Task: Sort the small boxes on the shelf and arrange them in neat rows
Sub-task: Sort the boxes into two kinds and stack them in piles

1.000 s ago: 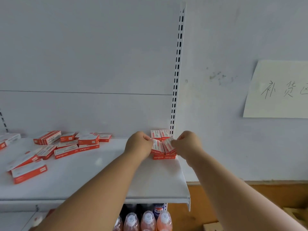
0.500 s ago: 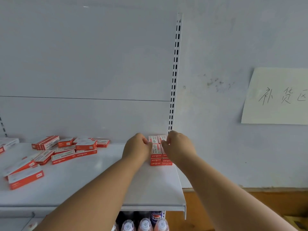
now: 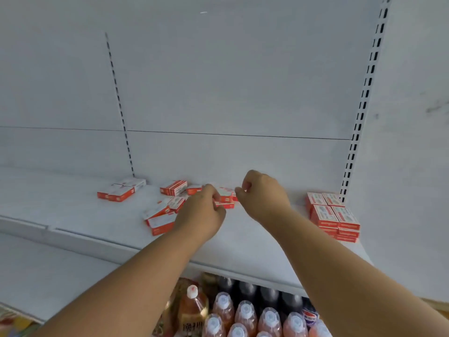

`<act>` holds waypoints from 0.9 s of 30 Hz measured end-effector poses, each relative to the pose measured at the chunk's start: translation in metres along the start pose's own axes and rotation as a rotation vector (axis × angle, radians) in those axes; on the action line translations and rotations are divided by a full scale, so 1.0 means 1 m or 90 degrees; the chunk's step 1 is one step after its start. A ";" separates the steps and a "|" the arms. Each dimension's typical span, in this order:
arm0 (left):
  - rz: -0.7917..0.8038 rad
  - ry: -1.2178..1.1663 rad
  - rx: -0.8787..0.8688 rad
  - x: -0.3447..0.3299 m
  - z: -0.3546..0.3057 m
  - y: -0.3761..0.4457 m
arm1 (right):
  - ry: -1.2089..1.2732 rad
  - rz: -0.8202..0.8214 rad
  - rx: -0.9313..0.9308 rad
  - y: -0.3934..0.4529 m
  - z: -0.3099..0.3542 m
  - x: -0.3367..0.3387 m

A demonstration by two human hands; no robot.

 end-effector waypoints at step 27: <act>0.177 -0.311 0.117 0.053 0.209 0.062 | 0.163 0.184 -0.211 -0.007 0.136 -0.148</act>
Point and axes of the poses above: each hand's wrist, its own y-axis towards the middle knuckle, its own x-axis out of the back of the hand, z = x × y, the point moved 5 cm from there along y, towards the middle knuckle, and after that the axes turned 2 degrees about -x, right-handed, at the moved point
